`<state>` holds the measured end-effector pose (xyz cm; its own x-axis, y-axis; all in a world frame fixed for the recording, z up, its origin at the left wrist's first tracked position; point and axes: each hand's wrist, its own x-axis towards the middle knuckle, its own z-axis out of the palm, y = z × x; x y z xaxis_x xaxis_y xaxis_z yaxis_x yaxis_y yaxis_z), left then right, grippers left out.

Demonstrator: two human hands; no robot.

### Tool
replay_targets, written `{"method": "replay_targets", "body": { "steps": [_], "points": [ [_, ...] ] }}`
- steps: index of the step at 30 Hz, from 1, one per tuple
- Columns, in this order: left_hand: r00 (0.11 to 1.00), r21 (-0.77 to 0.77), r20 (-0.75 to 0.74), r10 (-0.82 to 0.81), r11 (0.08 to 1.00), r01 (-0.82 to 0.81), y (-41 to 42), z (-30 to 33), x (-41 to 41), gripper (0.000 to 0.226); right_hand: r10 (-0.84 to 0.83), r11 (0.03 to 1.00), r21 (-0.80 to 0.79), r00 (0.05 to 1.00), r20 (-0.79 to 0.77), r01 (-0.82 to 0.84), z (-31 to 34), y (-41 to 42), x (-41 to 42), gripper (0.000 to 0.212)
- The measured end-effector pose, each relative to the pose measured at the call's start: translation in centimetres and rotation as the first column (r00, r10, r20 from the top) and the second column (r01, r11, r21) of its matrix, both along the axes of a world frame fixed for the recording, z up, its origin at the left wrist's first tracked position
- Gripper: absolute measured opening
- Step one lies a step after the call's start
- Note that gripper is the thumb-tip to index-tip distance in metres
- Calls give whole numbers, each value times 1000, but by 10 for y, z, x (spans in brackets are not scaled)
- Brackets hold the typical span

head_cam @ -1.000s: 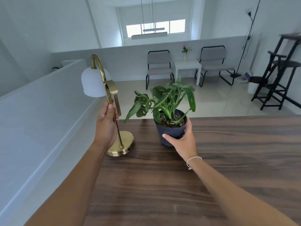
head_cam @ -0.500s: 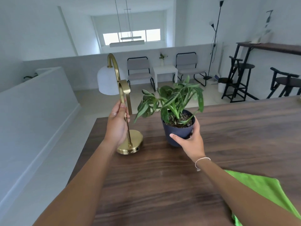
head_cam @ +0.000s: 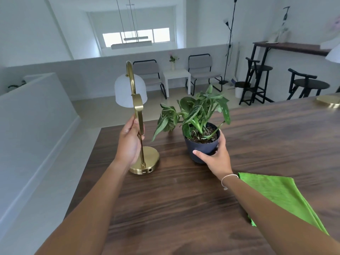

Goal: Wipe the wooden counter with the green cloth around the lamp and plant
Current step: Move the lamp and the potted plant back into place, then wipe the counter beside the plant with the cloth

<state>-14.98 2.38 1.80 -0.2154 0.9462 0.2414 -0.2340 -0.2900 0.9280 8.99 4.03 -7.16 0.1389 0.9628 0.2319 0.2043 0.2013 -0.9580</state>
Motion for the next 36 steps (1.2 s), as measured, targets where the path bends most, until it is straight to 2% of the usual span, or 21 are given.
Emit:
{"method": "replay_targets", "body": {
  "steps": [6,17,19,25,28,31,34,36],
  "points": [
    [999,10,31,-7,1000,7,0,-4,-9,37,-10,1000,-15,1000,-22,10,-7,1,0,112],
    [999,35,-4,-39,999,39,-14,-5,-15,29,40,995,-90,999,-14,-41,-7,-8,4,128],
    [998,20,-42,-39,999,40,-16,-4,-17,29,19,994,-108,1000,-4,-19,-6,-16,7,123],
    [982,-75,-190,15,997,-30,-21,-20,-21,40,-151,982,-68,954,260,174,-6,-54,33,88],
    [948,-138,-309,71,983,-119,-40,-36,-25,45,-167,980,-27,883,439,199,-9,-74,49,74],
    [873,-172,-476,104,963,-208,-72,-49,-24,45,-164,976,1,730,664,218,-12,-85,67,63],
    [752,-169,-647,126,938,-302,-110,-58,-19,45,-123,953,-54,545,830,297,-19,-92,88,57],
    [638,-160,-759,131,912,-378,-137,-67,-21,44,-41,926,-143,469,883,349,-24,-99,102,59]
  ]
}}
